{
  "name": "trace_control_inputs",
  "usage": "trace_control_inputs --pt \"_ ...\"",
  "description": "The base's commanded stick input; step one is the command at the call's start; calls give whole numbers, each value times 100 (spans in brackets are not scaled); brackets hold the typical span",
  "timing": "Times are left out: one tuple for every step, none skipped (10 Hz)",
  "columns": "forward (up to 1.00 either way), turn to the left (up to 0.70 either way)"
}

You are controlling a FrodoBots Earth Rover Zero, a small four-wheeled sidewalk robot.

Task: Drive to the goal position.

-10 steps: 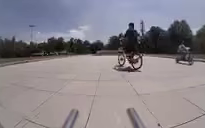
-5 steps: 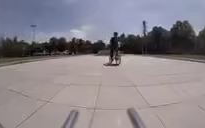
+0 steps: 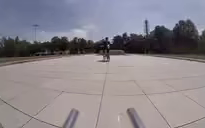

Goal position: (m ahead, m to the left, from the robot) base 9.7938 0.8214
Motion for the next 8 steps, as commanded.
trace_control_inputs --pt "70 0" --pt "70 0" --pt "70 0" --pt "70 0" --pt "70 0" --pt "70 0" --pt "70 0" --pt "70 0"
